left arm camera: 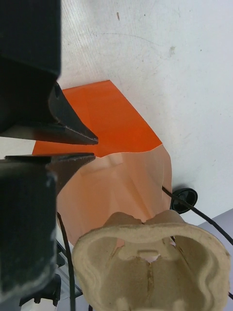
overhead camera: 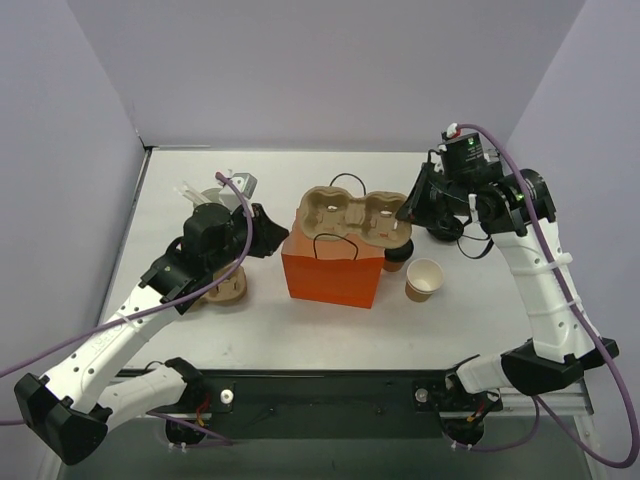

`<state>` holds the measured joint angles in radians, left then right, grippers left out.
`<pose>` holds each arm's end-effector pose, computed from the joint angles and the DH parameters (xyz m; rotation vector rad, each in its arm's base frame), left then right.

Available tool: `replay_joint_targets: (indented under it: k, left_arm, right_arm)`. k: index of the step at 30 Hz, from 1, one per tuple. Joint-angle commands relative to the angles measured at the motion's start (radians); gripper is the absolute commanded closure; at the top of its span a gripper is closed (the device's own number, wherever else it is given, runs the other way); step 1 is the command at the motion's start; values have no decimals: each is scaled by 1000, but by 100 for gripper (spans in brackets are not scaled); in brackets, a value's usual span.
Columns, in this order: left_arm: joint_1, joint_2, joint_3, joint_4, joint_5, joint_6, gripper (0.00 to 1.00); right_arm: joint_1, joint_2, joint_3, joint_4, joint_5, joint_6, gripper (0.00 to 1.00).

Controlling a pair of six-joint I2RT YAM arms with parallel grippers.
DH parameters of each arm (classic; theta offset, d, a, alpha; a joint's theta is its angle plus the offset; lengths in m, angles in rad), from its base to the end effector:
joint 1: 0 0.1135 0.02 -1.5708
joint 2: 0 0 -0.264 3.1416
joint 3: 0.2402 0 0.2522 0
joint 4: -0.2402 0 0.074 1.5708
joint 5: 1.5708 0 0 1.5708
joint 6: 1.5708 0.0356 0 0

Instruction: Pack the takeout coffee

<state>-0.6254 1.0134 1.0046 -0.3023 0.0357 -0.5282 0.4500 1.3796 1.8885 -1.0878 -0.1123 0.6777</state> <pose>0.1858 -0.1358 0.3618 0.1211 1.9627 -0.8110 0.2198 0.1106 0.4846 0.1874 2.2407 0.7566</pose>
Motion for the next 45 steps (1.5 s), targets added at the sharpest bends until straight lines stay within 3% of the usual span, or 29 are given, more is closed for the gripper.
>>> replay_joint_targets:
  k: [1, 6, 33, 37, 45]
  left_arm:
    - [4, -15, -20, 46, 20, 22, 85]
    - [4, -15, -20, 49, 39, 19, 100]
    - [3, -99, -41, 26, 35, -24, 100]
    - [4, -96, -17, -15, 12, 22, 74]
    - [4, -69, 23, -23, 36, 117, 58]
  right_arm:
    - [33, 22, 43, -106, -12, 49, 96]
    - [64, 49, 61, -147, 36, 79, 97]
    - [173, 179, 166, -310, 166, 180, 98]
    - [173, 177, 185, -305, 178, 175, 98]
    - [162, 170, 230, -310, 172, 172, 98]
